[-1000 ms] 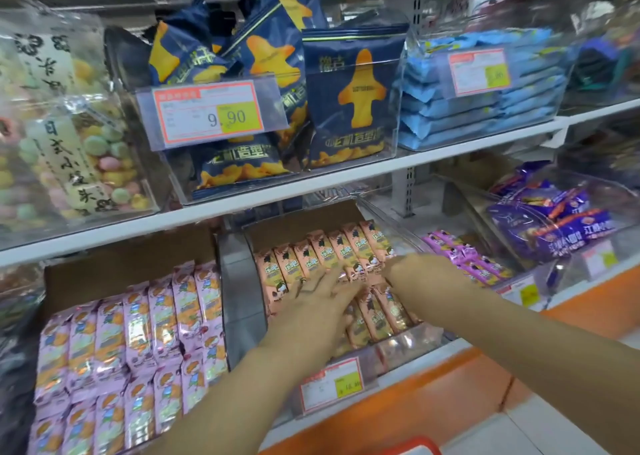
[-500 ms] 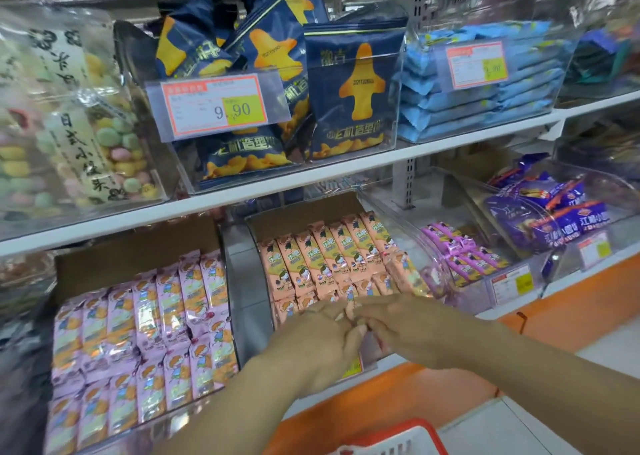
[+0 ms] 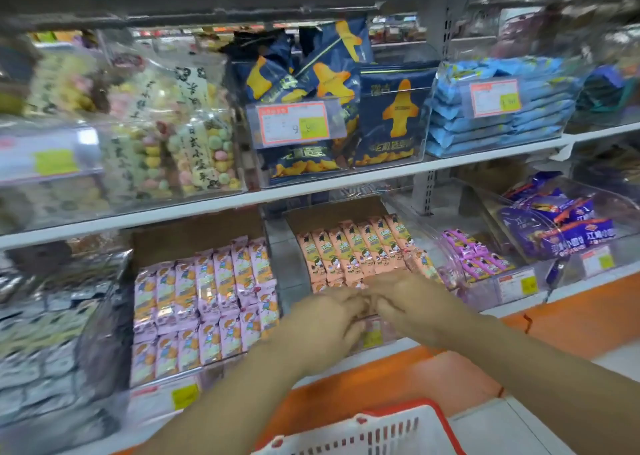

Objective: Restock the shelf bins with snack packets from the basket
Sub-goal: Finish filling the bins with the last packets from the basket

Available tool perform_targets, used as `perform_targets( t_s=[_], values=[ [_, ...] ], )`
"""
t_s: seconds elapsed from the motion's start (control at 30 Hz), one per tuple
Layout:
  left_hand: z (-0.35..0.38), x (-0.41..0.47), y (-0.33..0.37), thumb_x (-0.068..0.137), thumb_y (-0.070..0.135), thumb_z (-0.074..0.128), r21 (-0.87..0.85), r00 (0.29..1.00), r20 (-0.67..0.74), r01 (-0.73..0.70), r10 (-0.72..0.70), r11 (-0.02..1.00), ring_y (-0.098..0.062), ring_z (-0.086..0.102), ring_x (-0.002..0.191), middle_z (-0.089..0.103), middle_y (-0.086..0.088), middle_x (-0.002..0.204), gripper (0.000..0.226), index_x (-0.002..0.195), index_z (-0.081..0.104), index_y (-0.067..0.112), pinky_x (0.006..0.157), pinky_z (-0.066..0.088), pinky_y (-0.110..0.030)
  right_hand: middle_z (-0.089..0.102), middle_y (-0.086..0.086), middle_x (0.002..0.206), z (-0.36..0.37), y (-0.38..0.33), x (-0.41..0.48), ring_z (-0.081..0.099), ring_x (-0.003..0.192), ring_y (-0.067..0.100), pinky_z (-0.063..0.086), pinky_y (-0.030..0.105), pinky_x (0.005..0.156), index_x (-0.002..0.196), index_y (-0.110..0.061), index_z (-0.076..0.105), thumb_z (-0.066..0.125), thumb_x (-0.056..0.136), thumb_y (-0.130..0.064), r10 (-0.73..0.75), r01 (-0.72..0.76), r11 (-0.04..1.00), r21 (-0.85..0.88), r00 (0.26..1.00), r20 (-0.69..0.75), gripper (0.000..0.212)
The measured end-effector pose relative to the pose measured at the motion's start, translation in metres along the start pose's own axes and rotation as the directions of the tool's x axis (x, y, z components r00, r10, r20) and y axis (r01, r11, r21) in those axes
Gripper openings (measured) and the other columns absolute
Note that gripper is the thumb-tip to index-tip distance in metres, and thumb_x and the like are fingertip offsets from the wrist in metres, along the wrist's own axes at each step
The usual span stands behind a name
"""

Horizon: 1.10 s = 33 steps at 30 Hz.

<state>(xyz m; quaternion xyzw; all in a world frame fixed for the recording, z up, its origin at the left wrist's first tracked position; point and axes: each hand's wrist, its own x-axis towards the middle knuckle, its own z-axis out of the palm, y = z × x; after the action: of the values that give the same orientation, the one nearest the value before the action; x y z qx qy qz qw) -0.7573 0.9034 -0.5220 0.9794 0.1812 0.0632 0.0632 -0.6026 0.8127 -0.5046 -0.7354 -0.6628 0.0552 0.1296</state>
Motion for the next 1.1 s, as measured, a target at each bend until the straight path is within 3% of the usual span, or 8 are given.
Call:
perform_targets(
  t_s=[0.1, 0.23, 0.37, 0.63, 0.73, 0.87, 0.97, 1.1],
  values=[
    [-0.016, -0.039, -0.017, 0.093, 0.028, 0.044, 0.056, 0.979, -0.199, -0.025, 0.036, 0.998, -0.016, 0.055, 0.11, 0.057, 0.008, 0.126, 0.031, 0.119, 0.06, 0.026, 0.09, 0.046, -0.03, 0.065, -0.009, 0.107, -0.01, -0.042, -0.001, 0.057, 0.101, 0.015, 0.045, 0.036, 0.089, 0.109, -0.027, 0.065, 0.03, 0.087, -0.041, -0.04, 0.043, 0.999, 0.028, 0.995, -0.091, 0.044],
    [-0.037, -0.111, -0.051, 0.088, 0.037, 0.033, 0.056, 0.968, -0.229, 0.117, -0.101, 0.992, -0.018, 0.062, 0.098, 0.062, 0.009, 0.114, 0.039, 0.113, 0.061, 0.028, 0.078, 0.05, -0.031, 0.065, -0.01, 0.115, -0.009, -0.111, 0.004, 0.058, 0.103, 0.011, 0.046, 0.027, 0.085, 0.117, -0.028, 0.064, 0.049, 0.094, -0.024, -0.181, 0.188, 0.979, 0.075, 0.979, -0.094, 0.028],
    [-0.05, -0.189, -0.09, 0.094, 0.038, 0.033, 0.051, 0.921, -0.272, 0.302, -0.278, 0.952, -0.016, 0.059, 0.101, 0.059, 0.012, 0.121, 0.041, 0.126, 0.057, 0.028, 0.076, 0.044, -0.028, 0.066, -0.011, 0.113, 0.011, -0.189, 0.023, 0.058, 0.102, 0.007, 0.048, 0.028, 0.087, 0.115, -0.028, 0.066, 0.05, 0.094, -0.027, -0.34, 0.347, 0.929, 0.13, 0.938, -0.075, 0.026],
    [-0.059, -0.315, -0.171, 0.092, 0.024, 0.05, 0.028, 0.798, -0.378, 0.517, -0.47, 0.855, -0.019, 0.063, 0.093, 0.065, 0.007, 0.108, 0.026, 0.111, 0.067, 0.023, 0.073, 0.047, -0.026, 0.054, 0.002, 0.126, 0.067, -0.314, 0.075, 0.048, 0.116, 0.023, 0.043, 0.037, 0.093, 0.132, -0.02, 0.052, 0.045, 0.099, -0.027, -0.536, 0.533, 0.844, 0.057, 0.835, 0.123, 0.035],
    [-0.062, -0.329, -0.204, 0.086, 0.03, 0.049, 0.065, 0.741, -0.404, 0.608, -0.537, 0.791, -0.024, 0.062, 0.103, 0.062, 0.003, 0.117, 0.033, 0.114, 0.065, 0.024, 0.087, 0.048, -0.042, 0.034, 0.005, 0.147, 0.086, -0.336, 0.106, 0.031, 0.134, 0.024, 0.03, 0.036, 0.109, 0.144, -0.016, 0.037, 0.04, 0.101, -0.028, -0.522, 0.529, 0.848, -0.016, 0.841, 0.139, 0.044],
    [-0.079, -0.315, -0.237, 0.098, 0.045, 0.031, 0.089, 0.667, -0.328, 0.727, -0.669, 0.681, -0.023, 0.033, 0.135, 0.037, 0.003, 0.147, 0.044, 0.14, 0.041, 0.034, 0.112, 0.021, -0.046, 0.009, 0.006, 0.159, 0.096, -0.352, 0.152, 0.008, 0.146, 0.024, 0.016, 0.037, 0.118, 0.151, -0.017, 0.02, 0.031, 0.103, -0.035, -0.434, 0.447, 0.893, -0.048, 0.885, 0.17, 0.052],
    [-0.087, -0.303, -0.265, 0.098, 0.055, 0.021, 0.075, 0.608, -0.236, 0.789, -0.758, 0.609, -0.021, 0.012, 0.145, 0.018, 0.006, 0.157, 0.05, 0.147, 0.021, 0.041, 0.116, 0.011, -0.049, -0.003, 0.001, 0.16, 0.103, -0.367, 0.18, -0.004, 0.147, 0.024, 0.008, 0.043, 0.119, 0.152, -0.028, 0.009, 0.023, 0.102, -0.045, -0.376, 0.399, 0.915, -0.058, 0.896, 0.236, 0.054],
    [-0.072, -0.303, -0.283, 0.086, 0.07, 0.002, 0.026, 0.574, -0.168, 0.815, -0.801, 0.579, -0.02, 0.007, 0.146, 0.011, 0.009, 0.159, 0.066, 0.146, 0.014, 0.048, 0.115, 0.005, -0.054, -0.007, -0.007, 0.16, 0.121, -0.375, 0.187, -0.005, 0.147, 0.022, 0.0, 0.05, 0.117, 0.151, -0.034, 0.003, 0.014, 0.099, -0.056, -0.358, 0.393, 0.917, -0.075, 0.89, 0.283, 0.058]
  ],
)
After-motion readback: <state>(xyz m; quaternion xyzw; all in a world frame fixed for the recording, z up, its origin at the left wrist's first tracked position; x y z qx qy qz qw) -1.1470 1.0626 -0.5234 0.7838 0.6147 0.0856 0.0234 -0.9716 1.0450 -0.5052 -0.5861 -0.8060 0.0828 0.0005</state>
